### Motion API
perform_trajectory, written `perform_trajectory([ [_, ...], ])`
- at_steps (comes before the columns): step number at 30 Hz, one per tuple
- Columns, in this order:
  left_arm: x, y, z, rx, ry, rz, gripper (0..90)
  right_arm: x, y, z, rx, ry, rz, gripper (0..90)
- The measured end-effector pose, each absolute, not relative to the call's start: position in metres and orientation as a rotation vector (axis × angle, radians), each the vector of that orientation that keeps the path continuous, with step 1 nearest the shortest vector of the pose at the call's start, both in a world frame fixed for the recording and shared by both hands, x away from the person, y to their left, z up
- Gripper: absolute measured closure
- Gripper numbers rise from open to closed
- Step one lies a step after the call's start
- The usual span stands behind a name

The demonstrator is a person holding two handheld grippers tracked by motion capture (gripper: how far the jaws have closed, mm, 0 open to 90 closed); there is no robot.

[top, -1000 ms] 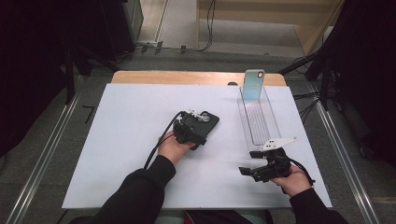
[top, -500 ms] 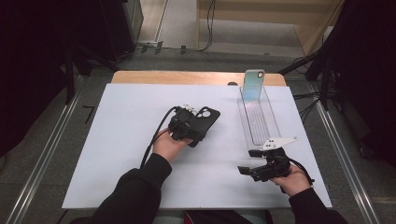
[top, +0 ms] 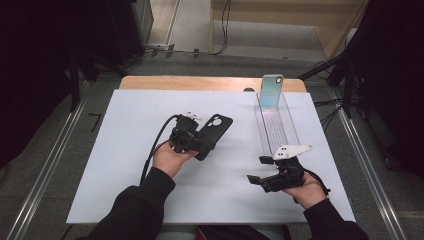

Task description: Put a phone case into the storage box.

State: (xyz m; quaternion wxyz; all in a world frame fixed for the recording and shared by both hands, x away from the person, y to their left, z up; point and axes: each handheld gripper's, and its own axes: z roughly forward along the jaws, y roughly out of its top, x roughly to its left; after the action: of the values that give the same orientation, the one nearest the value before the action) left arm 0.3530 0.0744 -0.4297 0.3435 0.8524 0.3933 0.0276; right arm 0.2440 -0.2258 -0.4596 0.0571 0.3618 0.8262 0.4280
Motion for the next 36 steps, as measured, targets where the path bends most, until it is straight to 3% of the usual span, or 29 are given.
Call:
perform_trajectory([
  [14,0.326,0.093,-0.430,2.205,1.025,0.049,16.4,0.256,-0.201,-0.449,1.207,2.542,1.331,15.0],
  [36,0.302,0.100,-0.442,2.046,1.087,0.131,15.9,0.283,-0.184,-0.427,1.426,2.418,1.482,18.2],
])
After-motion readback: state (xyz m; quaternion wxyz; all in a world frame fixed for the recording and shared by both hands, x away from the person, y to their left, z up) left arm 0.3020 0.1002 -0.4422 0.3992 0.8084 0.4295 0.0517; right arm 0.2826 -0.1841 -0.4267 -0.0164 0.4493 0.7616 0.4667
